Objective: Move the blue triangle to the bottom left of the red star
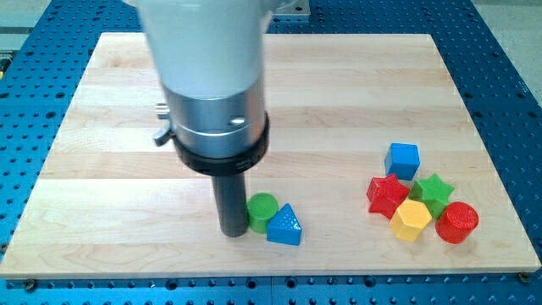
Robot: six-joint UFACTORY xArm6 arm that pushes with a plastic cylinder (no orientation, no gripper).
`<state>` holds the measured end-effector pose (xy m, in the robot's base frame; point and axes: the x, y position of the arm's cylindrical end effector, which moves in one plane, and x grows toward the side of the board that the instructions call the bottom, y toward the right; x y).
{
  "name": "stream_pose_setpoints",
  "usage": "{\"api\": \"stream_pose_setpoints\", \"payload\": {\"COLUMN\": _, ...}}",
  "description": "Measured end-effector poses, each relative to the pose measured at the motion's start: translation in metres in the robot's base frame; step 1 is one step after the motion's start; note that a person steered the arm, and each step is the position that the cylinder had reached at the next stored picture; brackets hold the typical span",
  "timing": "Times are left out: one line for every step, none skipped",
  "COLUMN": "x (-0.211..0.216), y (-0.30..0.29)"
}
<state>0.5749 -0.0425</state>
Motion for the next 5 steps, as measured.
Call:
{"api": "stream_pose_setpoints", "payload": {"x": 0.018, "y": 0.016}}
{"api": "stream_pose_setpoints", "payload": {"x": 0.008, "y": 0.078}}
{"api": "stream_pose_setpoints", "payload": {"x": -0.01, "y": 0.115}}
{"api": "stream_pose_setpoints", "payload": {"x": 0.007, "y": 0.114}}
{"api": "stream_pose_setpoints", "payload": {"x": 0.021, "y": 0.134}}
